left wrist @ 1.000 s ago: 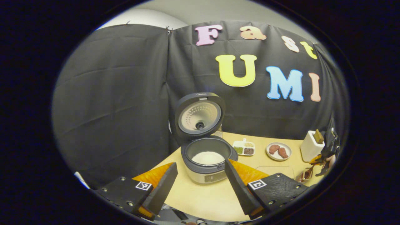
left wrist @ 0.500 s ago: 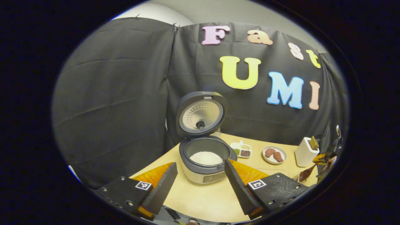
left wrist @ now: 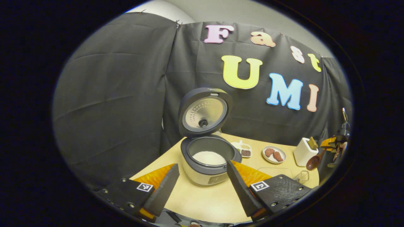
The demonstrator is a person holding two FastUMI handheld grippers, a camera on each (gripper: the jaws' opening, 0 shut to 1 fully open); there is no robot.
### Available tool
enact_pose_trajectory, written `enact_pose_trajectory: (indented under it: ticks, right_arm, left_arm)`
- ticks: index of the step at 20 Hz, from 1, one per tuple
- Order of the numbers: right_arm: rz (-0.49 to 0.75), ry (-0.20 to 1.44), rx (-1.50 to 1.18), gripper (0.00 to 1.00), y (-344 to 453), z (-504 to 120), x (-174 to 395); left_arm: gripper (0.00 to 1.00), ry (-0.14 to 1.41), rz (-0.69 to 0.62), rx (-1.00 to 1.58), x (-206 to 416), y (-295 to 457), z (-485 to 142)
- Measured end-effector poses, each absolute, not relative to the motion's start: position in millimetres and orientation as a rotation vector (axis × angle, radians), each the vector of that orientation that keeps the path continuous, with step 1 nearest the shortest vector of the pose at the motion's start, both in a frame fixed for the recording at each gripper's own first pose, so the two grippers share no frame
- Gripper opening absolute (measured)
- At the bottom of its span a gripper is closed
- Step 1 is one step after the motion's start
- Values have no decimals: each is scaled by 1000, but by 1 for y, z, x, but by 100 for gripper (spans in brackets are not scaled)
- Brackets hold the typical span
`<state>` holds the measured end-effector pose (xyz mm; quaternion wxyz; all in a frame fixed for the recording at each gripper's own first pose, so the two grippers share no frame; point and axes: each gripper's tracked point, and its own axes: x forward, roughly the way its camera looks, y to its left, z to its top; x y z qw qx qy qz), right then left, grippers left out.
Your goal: Close the left gripper, press the button to open the rice cooker; take a wooden spoon from the chopstick holder with the right hand, scoop a spoonful of rice and pour it into the rice cooker, then put the wooden spoon back into the chopstick holder.
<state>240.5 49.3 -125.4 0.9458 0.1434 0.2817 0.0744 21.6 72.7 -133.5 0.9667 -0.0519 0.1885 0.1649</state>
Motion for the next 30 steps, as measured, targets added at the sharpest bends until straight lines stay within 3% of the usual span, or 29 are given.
enact_pose_trajectory:
  ticks: [4,9,30]
  right_arm:
    - [231,550,297,19,102,-109,223]
    - [318,576,151,18,149,-139,208]
    - [344,758,-322,19,180,-300,194]
  left_arm:
    - [96,373,344,-151,13,99,-142]
    - [96,388,335,-149,3,124,-158]
    - [96,404,313,-378,-12,157,-173]
